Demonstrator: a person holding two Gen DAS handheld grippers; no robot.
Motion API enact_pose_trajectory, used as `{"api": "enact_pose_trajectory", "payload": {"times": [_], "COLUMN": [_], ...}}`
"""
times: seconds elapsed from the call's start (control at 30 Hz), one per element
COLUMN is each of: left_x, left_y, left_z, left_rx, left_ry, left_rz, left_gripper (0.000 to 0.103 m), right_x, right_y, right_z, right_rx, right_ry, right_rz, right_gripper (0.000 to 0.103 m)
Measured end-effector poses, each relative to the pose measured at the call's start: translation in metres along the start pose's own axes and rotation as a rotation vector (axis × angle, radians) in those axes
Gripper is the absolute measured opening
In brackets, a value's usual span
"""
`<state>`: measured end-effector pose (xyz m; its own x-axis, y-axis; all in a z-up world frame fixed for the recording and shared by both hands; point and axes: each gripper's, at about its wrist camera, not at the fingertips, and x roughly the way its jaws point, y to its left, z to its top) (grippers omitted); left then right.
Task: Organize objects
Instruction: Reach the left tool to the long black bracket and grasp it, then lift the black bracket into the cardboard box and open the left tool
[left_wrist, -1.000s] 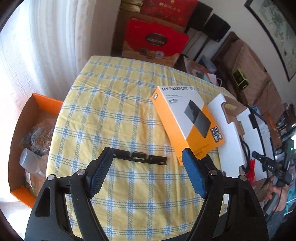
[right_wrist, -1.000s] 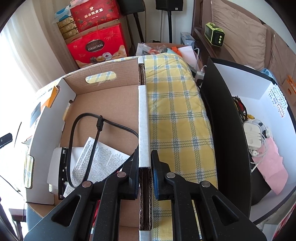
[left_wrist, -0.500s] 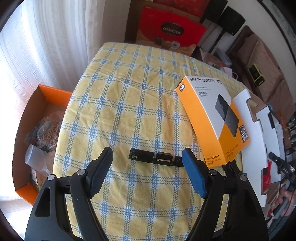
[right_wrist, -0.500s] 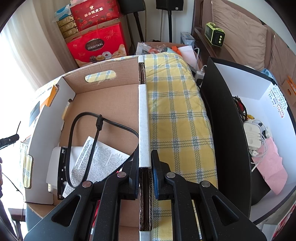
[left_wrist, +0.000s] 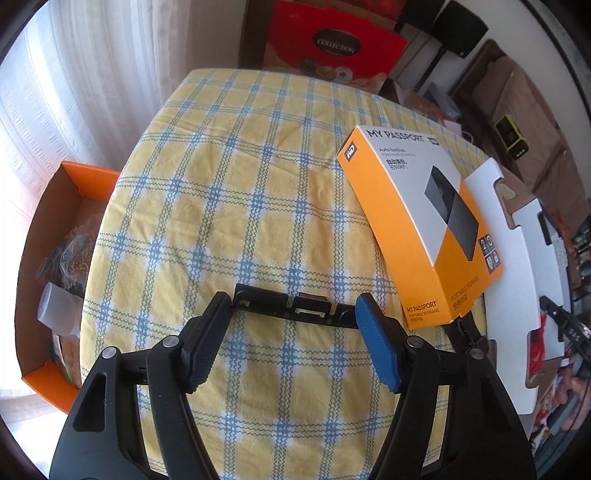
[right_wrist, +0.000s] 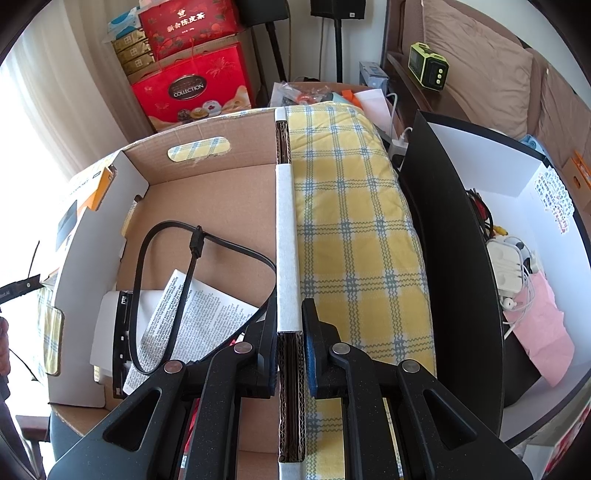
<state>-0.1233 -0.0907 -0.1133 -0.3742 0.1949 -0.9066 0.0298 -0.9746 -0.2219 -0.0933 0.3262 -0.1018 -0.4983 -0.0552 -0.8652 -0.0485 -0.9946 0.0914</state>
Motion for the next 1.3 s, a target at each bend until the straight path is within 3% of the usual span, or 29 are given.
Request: {"api": "enact_pose_trajectory", "payload": {"times": [0.3,0.47,0.6,0.77,0.93,1.0,1.17,1.3], "left_x": [0.006,0.002,-0.010,-0.011,-0.004,0.000,0.005,0.006], "left_y": [-0.011,-0.007,0.001,-0.008,-0.026,-0.029,-0.034,-0.032], "left_z": [0.009,0.011,0.007,-0.001,-0.006,-0.006,-0.007,-0.006], "left_rx": [0.021,-0.003,-0.046,-0.009,0.020,0.020,0.034,0.032], "left_ry": [-0.008,-0.008,-0.052,-0.030,-0.014,-0.009,-0.025,-0.056], "left_rz": [-0.003,-0.033,-0.008,-0.018,-0.010,-0.002,0.027,0.037], "left_gripper": [0.034,0.032,0.051,0.051,0.047,0.039,0.033,0.017], "right_x": [0.000,0.000,0.000,0.000,0.001,0.001,0.001,0.001], "right_y": [0.000,0.000,0.000,0.000,0.001,0.001,0.001,0.001], "right_z": [0.000,0.000,0.000,0.000,-0.001,-0.001,-0.001,-0.001], "right_rx": [0.000,0.000,0.000,0.000,0.002,0.003,0.002,0.003], "right_ry": [0.000,0.000,0.000,0.001,0.001,0.001,0.001,0.000], "right_rz": [-0.001,-0.001,-0.001,-0.002,-0.003,-0.002,-0.001,-0.002], "right_gripper": [0.010,0.010,0.010,0.010,0.010,0.010,0.010,0.010]}}
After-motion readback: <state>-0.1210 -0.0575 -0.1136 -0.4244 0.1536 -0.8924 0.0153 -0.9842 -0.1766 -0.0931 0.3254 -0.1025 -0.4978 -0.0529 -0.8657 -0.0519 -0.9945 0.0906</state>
